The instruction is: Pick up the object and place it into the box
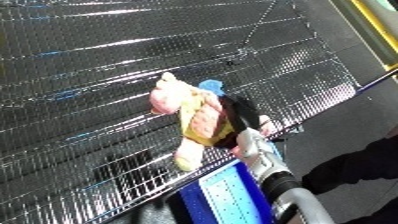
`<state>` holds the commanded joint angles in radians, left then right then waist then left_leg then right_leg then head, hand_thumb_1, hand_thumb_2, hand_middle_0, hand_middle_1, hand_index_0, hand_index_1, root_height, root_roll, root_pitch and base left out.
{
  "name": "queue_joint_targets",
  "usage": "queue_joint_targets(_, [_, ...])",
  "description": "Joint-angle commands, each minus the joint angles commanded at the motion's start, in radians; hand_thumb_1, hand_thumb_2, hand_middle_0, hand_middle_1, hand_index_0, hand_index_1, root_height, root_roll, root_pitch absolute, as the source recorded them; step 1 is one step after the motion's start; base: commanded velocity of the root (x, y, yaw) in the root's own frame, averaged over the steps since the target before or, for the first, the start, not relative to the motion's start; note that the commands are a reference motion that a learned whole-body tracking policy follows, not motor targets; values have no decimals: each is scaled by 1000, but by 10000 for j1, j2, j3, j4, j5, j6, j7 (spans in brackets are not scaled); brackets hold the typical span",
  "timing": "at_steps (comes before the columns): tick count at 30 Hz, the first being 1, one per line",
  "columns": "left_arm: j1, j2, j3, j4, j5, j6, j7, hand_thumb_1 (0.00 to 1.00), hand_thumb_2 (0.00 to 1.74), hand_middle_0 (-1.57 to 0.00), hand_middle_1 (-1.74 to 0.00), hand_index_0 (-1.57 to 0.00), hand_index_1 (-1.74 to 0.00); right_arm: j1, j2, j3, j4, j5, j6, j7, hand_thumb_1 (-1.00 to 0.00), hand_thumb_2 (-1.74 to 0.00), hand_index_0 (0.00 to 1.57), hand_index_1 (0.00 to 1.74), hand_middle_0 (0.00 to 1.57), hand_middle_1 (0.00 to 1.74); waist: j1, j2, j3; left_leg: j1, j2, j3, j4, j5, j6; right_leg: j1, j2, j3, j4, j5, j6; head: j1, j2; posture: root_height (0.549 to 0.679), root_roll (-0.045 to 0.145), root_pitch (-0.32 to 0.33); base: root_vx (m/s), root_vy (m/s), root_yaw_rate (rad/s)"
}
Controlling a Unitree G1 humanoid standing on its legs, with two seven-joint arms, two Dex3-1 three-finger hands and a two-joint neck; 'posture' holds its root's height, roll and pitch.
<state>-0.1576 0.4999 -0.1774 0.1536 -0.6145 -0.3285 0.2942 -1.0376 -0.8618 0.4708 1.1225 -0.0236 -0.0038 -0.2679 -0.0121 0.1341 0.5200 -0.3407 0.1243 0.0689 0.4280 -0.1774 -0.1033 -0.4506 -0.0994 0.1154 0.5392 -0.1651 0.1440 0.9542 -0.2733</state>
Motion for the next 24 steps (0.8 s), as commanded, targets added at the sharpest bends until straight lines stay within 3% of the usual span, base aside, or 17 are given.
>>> queue_joint_targets(10, [25, -54, -8, 106, -3, -5, 21, 1000, 1740, -1570, -1740, -1570, -1740, 341, 141, -132, -432, 63, -68, -97, -1000, -1740, 1570, 1740, 1570, 1740, -30, -143, 0, 23, 50, -23, -8, 36, -27, 27, -7, -33, 8, 29, 19, -162, -30, 659, 41, 116, -3, -4, 9])
queue_joint_targets(18, [48, -81, -36, 117, 26, -39, -56, 1000, 1740, -1570, -1740, -1570, -1740, 812, -236, -605, -1089, 361, -145, -306, -1000, -1740, 1570, 1740, 1570, 1740, -93, -227, 0, 148, 73, 11, -17, 5, -31, 139, -69, -71, 11, 49, 44, -120, 176, 659, 41, 106, -11, 3, 5])
queue_joint_targets(24, [107, -136, 102, 138, 269, -1, 71, 1000, 1740, -1570, -1740, -1570, -1740, 1898, -696, -1907, -2967, 837, -527, -1046, -1000, -1740, 1570, 1740, 1570, 1740, -335, -341, 0, 174, 80, 105, 113, -105, -6, 139, -114, -14, 53, 81, 69, -102, 572, 659, 41, 103, -15, 24, -54])
